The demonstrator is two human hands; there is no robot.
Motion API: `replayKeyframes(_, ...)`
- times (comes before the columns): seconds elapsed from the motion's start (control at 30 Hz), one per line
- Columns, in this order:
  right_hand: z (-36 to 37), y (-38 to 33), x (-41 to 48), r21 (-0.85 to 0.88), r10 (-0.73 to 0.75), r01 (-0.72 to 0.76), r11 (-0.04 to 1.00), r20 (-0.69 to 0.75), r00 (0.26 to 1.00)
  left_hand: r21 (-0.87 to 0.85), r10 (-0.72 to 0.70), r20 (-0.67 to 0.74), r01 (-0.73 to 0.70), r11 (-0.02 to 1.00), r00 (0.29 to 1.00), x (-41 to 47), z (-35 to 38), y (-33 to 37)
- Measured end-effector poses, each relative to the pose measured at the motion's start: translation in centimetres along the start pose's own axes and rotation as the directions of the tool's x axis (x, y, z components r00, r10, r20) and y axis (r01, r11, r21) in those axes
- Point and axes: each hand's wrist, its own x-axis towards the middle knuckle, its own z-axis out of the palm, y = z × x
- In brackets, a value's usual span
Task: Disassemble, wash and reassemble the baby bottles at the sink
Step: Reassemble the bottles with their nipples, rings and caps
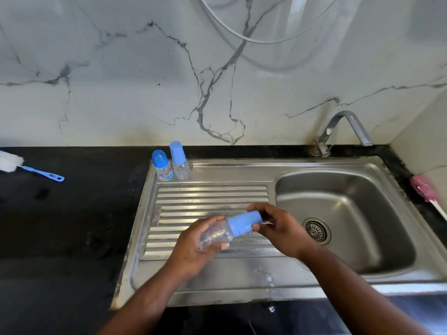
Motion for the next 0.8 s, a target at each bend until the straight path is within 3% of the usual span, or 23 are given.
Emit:
replayKeyframes(0.2,0.2,-1.1,-0.9,-0.056,0.033,-0.031,0.998,0.026,0.999,0.186,0.170,0.008,-0.168,0.968,0.985,-0.9,0.2,0.7)
replayKeyframes(0.27,0.6,-1.5,-1.3,0.011,0.091,-0.091,0.996,-0.001,0.996,0.232,0.209,0.015,-0.207,0.950,0.978,-0.7,0.3,1.0)
replayKeyframes(0.4,0.4,-1.9,-1.7,0.028,0.160,-0.160,0.987,0.004,0.987,0.164,0.183,0.051,-0.189,0.968,0.982,-1.1,0.5,1.1)
replayKeyframes(0.57,0.1,-1.8,-1.8,0.145,0.046,-0.055,0.988,0.063,0.997,-0.030,0.074,0.002,-0.074,0.997,0.997,-1.9,0.7,0.6)
replayKeyframes(0.67,0.2,-1.2,-2.1,0.141,0.008,-0.019,0.990,0.082,0.997,-0.041,0.058,0.005,-0.057,0.998,0.998,-2.2,0.7,0.4)
replayKeyframes(0.8,0.5,-2.2,-2.1,0.093,0.091,-0.096,0.991,0.057,0.994,-0.005,0.079,0.017,-0.079,0.997,0.997,-2.6,0.7,0.4)
